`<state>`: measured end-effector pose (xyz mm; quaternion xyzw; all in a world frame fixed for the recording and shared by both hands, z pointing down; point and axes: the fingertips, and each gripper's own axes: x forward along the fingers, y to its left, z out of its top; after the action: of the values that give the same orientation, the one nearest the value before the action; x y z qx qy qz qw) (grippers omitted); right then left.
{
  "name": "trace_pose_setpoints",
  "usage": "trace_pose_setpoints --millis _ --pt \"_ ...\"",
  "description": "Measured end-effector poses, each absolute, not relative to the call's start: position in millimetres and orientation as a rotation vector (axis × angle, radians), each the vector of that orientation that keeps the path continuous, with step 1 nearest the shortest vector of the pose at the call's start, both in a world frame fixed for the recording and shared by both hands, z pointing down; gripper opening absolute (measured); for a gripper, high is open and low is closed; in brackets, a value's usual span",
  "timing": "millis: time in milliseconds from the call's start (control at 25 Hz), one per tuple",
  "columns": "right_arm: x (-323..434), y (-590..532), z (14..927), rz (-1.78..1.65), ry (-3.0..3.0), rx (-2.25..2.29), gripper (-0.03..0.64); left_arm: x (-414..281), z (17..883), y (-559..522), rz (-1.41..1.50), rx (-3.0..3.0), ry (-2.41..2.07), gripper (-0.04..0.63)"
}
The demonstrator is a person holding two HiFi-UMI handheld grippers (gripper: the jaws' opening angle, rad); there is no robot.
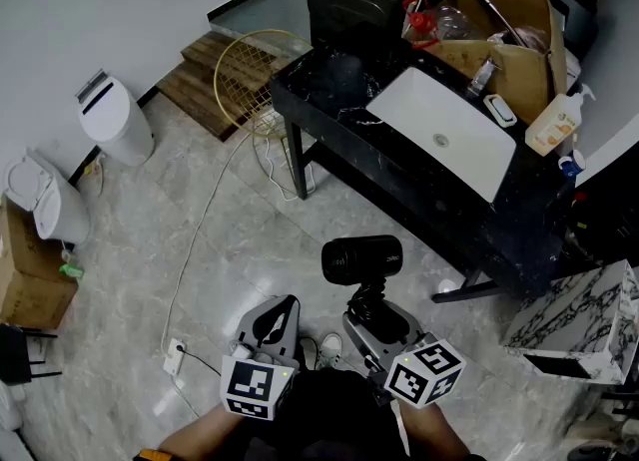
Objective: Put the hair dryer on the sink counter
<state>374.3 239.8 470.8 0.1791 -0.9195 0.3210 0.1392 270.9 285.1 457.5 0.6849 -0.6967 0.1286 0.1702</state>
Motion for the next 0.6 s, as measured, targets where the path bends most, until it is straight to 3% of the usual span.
trace_pose_setpoints --millis 600 --pt "362.4 239.0 464.7 0.947 -2.665 0.512 0.261 260.3 456.0 285.2 0.351 1.938 -1.989 0.011"
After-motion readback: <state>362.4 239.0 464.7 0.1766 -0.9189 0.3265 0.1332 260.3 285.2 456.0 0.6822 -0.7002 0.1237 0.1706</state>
